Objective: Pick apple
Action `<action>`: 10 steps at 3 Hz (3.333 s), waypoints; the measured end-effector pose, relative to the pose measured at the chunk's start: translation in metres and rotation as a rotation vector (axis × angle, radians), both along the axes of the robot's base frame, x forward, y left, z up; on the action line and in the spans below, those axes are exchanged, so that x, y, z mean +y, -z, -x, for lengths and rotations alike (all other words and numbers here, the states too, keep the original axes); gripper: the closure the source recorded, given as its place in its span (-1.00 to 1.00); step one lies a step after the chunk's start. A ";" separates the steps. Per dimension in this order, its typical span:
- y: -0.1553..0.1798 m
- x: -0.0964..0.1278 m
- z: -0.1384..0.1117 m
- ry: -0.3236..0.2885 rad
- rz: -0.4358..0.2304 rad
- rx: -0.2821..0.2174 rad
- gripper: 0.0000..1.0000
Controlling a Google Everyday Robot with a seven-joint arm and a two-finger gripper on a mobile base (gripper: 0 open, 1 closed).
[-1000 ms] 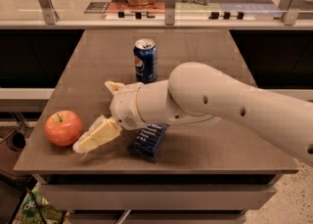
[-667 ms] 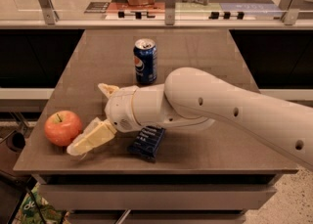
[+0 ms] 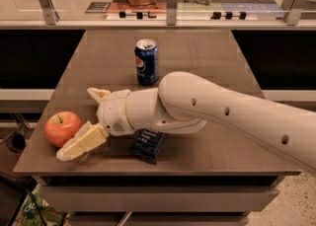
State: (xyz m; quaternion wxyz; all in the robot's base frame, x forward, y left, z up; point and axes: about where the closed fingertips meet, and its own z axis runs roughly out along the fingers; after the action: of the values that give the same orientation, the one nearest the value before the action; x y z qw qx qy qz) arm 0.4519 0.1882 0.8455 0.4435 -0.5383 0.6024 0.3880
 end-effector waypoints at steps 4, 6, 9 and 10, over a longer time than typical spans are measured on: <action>0.007 0.028 0.011 -0.070 -0.049 0.027 0.72; 0.006 0.031 0.012 -0.083 -0.062 0.022 1.00; -0.058 0.015 -0.010 -0.110 -0.100 -0.092 1.00; -0.083 0.008 -0.009 -0.108 -0.105 -0.150 1.00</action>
Offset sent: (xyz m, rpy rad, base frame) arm -0.0119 0.0400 -0.0178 0.0839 0.0518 0.1010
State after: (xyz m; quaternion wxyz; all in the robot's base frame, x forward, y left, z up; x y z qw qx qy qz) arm 0.4605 0.1962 0.9285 0.4932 -0.5737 0.5165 0.4010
